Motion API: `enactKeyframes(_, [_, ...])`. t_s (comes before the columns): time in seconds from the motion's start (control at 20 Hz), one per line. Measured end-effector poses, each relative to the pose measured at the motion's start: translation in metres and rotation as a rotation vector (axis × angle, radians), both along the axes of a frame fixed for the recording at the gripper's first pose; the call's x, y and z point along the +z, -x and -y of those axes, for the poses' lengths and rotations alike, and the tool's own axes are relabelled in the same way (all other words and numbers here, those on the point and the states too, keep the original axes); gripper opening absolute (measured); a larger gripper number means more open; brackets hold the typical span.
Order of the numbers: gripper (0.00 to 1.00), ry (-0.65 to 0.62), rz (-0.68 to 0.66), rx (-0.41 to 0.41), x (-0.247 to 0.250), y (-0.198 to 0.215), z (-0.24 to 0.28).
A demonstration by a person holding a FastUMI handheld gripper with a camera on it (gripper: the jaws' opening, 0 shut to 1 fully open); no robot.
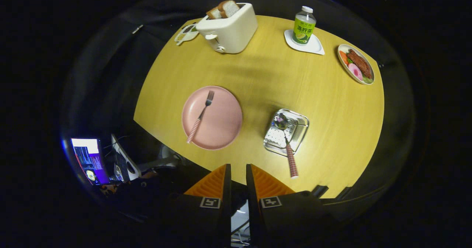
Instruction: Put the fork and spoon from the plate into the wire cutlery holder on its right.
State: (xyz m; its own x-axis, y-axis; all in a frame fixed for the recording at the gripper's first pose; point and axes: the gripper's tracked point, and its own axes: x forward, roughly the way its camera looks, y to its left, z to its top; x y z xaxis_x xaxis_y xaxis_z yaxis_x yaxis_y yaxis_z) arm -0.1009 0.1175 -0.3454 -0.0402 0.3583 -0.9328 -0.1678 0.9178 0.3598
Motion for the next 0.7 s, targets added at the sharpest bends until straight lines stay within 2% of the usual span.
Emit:
enactKeyframes(0.25, [0.25,-0.126,0.009,-0.078,-0.019,0.013,-0.089])
enactKeyframes(0.5, [0.26,-0.126,-0.077,-0.154,-0.075,0.011,-0.139])
enactKeyframes(0.7, [0.26,-0.090,-0.123,-0.196,-0.109,0.010,-0.153])
